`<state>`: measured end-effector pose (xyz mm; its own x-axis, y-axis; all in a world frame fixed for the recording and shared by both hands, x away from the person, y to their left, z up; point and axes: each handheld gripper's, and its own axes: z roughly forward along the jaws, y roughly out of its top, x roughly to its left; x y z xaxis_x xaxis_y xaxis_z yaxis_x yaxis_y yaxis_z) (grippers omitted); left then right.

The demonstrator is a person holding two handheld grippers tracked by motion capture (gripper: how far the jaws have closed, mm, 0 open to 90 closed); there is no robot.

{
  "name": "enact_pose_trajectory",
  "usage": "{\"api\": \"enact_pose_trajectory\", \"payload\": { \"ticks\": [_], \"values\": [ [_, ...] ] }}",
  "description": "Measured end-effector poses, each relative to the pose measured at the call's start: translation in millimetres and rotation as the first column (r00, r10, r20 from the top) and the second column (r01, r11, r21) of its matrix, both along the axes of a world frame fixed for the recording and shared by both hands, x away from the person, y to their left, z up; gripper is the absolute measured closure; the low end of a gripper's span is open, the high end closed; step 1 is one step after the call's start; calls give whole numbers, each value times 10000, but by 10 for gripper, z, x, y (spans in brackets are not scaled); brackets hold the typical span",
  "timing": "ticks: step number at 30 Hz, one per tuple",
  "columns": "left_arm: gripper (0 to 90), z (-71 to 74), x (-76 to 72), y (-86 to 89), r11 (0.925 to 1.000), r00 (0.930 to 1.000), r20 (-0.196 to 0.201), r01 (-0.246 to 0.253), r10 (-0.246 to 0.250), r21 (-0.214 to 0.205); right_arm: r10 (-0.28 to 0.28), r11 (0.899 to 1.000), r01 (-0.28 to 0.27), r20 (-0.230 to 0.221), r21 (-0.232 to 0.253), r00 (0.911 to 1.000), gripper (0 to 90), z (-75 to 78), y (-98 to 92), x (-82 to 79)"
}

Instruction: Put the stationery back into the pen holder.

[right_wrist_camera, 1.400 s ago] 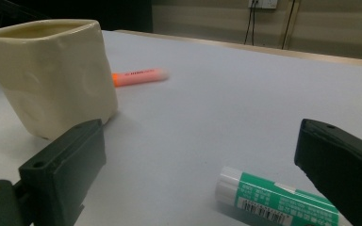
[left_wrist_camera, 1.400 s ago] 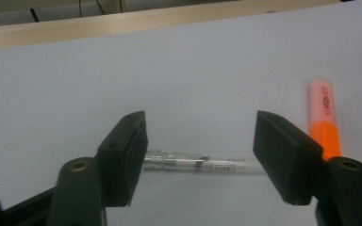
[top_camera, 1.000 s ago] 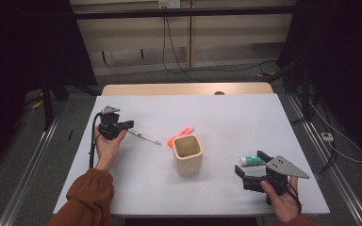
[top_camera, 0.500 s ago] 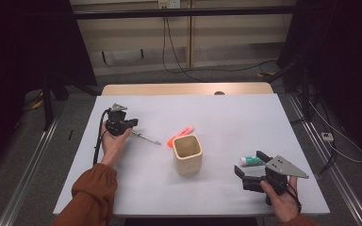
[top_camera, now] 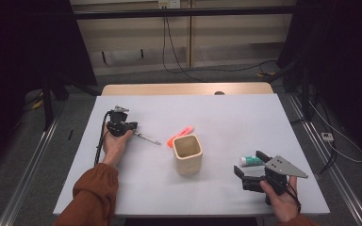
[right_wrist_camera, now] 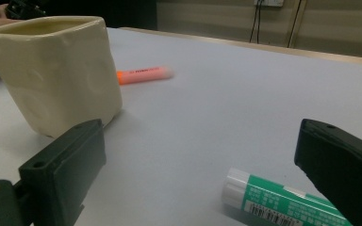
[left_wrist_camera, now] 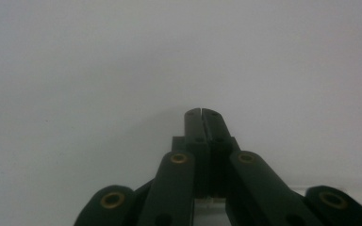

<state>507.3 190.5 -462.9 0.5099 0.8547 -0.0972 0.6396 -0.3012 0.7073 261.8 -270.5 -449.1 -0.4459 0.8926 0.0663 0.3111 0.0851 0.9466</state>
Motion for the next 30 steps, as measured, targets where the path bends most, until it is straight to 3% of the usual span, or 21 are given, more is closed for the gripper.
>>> {"api": "enact_pose_trajectory", "payload": {
  "ticks": [6,23,30],
  "values": [
    [900,-10,6,9,9999,9999,-71,76,-76,104,3,10000,-3,-4,6,10000,24,0,-2,-2],
    [900,13,-7,84,9994,9980,-554,312,-319,-119,30,10000,-30,14,-17,10000,24,3,-7,-10],
    [900,32,-29,99,9990,9971,-631,434,-426,110,26,10000,-26,14,22,10000,24,5,-6,-14]
  ]
}}
